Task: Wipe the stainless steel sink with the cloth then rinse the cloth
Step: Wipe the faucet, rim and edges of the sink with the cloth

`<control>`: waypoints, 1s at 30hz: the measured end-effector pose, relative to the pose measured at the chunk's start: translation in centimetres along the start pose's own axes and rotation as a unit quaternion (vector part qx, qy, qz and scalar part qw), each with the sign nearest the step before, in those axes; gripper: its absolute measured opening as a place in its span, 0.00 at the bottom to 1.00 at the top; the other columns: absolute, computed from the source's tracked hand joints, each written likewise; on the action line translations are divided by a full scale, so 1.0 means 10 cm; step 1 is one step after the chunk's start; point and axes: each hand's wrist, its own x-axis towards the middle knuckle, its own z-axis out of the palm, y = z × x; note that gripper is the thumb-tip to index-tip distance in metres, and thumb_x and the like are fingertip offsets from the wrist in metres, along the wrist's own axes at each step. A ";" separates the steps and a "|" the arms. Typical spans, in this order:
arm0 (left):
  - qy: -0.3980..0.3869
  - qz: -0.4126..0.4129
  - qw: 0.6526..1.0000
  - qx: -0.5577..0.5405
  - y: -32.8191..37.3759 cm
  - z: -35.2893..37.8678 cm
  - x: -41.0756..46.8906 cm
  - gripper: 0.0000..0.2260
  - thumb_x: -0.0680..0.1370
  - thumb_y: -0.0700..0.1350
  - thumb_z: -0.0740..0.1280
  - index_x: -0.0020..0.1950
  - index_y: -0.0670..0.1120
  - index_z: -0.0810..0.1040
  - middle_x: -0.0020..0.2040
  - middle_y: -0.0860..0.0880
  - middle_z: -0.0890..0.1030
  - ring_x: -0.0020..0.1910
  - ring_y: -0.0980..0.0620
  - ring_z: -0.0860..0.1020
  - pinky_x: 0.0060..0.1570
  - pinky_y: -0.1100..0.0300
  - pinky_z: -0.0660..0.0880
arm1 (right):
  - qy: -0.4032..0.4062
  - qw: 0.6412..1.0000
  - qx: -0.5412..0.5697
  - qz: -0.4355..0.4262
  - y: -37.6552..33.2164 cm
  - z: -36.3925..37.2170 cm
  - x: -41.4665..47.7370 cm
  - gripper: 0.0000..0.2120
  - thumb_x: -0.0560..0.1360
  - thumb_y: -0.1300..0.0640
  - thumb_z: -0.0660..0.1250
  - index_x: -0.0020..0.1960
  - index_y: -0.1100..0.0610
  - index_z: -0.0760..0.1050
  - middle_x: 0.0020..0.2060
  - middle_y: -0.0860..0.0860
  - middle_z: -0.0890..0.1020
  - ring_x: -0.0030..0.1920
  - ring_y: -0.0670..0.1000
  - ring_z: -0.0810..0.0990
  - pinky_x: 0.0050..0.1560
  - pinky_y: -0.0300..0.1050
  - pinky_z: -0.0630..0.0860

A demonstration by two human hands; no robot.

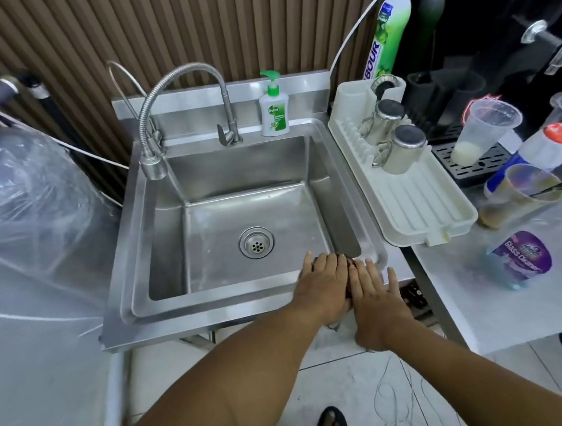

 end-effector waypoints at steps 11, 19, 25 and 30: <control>0.038 0.037 0.997 0.052 -0.96 0.01 -0.68 0.32 0.78 0.58 0.61 0.77 0.43 0.63 0.73 0.43 0.70 0.70 0.43 0.69 0.77 0.40 0.53 | 0.022 0.999 -0.027 0.003 -1.13 -0.13 0.00 0.51 0.76 0.47 0.61 0.78 0.67 0.29 0.80 0.64 0.34 0.78 0.66 0.30 0.76 0.71 0.35; 0.037 0.023 0.996 0.080 -1.87 -0.05 -1.38 0.31 0.77 0.60 0.57 0.77 0.44 0.64 0.72 0.45 0.71 0.70 0.45 0.69 0.76 0.41 0.56 | 0.046 0.998 -0.035 -0.029 -2.21 -0.33 -0.01 0.51 0.77 0.47 0.61 0.77 0.69 0.27 0.79 0.66 0.34 0.78 0.68 0.29 0.74 0.70 0.32; 0.028 0.010 0.996 0.080 -2.46 -0.12 -1.90 0.33 0.78 0.62 0.55 0.78 0.46 0.62 0.75 0.46 0.68 0.75 0.46 0.65 0.77 0.41 0.54 | 0.047 0.995 -0.050 -0.073 -2.89 -0.48 -0.01 0.51 0.76 0.49 0.61 0.70 0.71 0.23 0.78 0.67 0.33 0.77 0.69 0.29 0.74 0.70 0.31; 0.003 0.006 0.995 0.096 -2.88 -0.20 -2.32 0.39 0.76 0.66 0.56 0.80 0.43 0.61 0.80 0.43 0.63 0.80 0.43 0.58 0.77 0.40 0.54 | 0.038 0.991 -0.046 -0.122 -3.36 -0.62 0.00 0.50 0.75 0.48 0.61 0.78 0.67 0.29 0.79 0.65 0.33 0.78 0.67 0.29 0.74 0.68 0.29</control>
